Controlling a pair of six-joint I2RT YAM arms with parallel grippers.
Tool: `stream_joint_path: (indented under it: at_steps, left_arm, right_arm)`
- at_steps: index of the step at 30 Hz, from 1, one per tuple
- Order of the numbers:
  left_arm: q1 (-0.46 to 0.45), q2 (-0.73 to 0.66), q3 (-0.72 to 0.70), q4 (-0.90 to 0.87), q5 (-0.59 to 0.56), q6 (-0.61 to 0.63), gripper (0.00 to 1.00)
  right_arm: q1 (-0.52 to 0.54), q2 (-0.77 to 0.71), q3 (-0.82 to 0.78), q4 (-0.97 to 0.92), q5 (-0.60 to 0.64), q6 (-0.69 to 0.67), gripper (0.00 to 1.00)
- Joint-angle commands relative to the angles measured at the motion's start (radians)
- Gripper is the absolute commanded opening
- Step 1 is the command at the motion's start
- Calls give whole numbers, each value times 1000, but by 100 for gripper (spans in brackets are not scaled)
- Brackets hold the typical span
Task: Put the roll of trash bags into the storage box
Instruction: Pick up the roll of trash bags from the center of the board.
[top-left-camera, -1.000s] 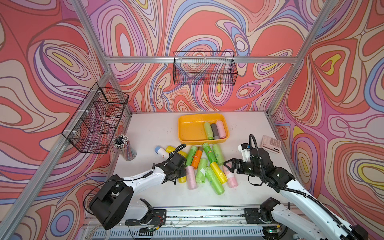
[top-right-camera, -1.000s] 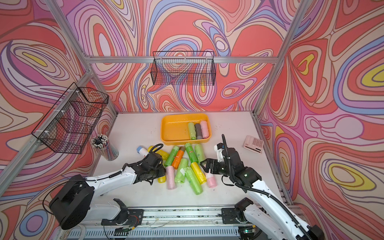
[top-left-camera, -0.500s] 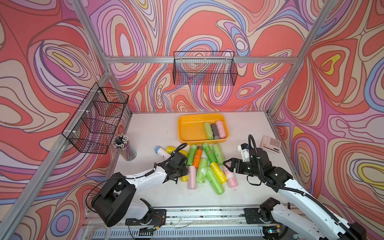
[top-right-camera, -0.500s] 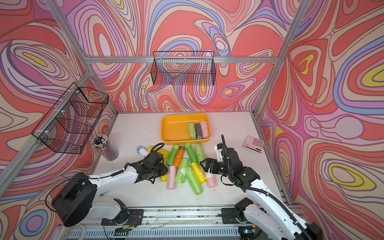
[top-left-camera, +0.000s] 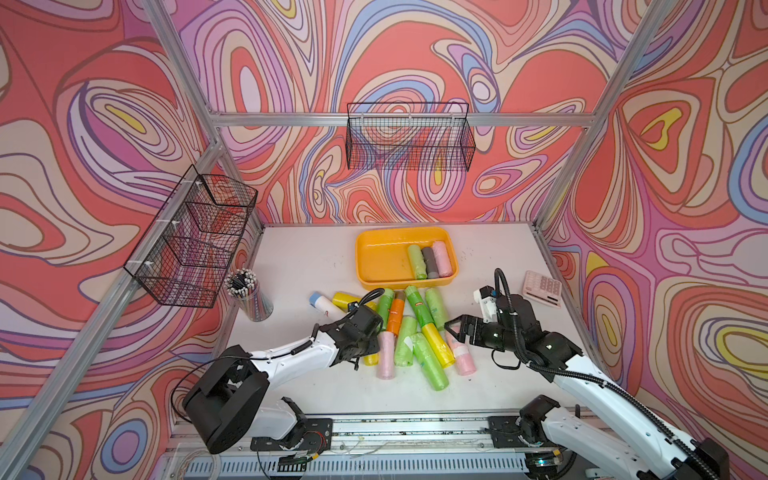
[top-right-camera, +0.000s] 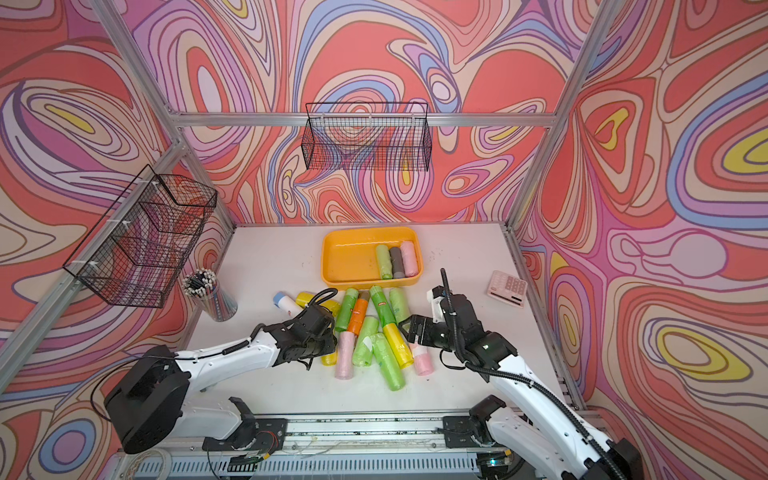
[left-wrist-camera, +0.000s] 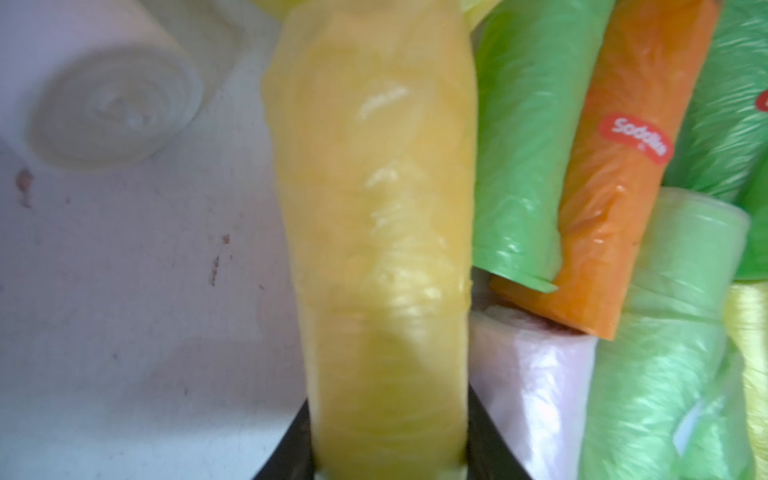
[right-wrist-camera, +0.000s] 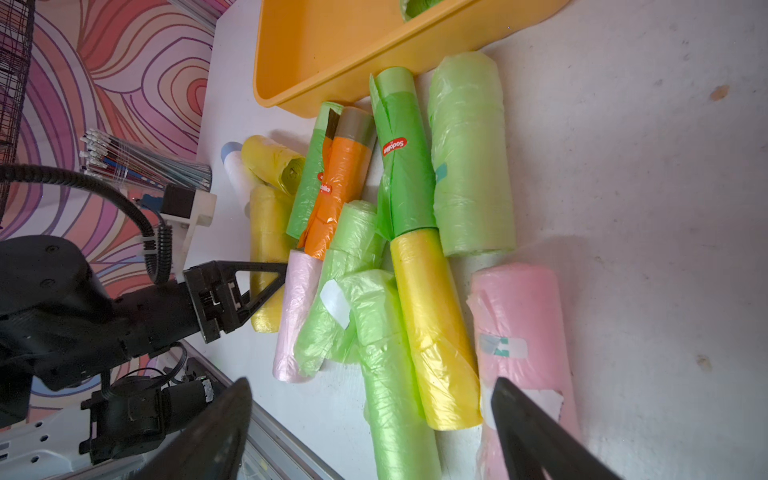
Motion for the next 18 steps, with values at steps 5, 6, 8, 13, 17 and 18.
stream_joint_path:
  at_steps: [5, 6, 8, 13, 17, 18]
  left_arm:
    - [-80, -31, 139, -146, -125, 33, 27]
    - [-90, -31, 148, -150, -129, 32, 27]
    - [-97, -34, 153, -142, -122, 25, 26]
    - [-105, -45, 160, -103, -94, 11, 23]
    - [-110, -49, 180, -109, -92, 15, 23]
    - [-110, -52, 183, -108, -90, 15, 22]
  right_arm:
    - [-1, 16, 18, 36, -10, 6, 92]
    - [-1, 19, 20, 41, -12, 5, 92]
    - [-1, 22, 24, 44, -13, 0, 92]
    - [-2, 16, 26, 38, -6, -9, 92]
    - [-2, 1, 20, 31, -4, -10, 92]
    - [-2, -4, 17, 30, -3, -9, 92]
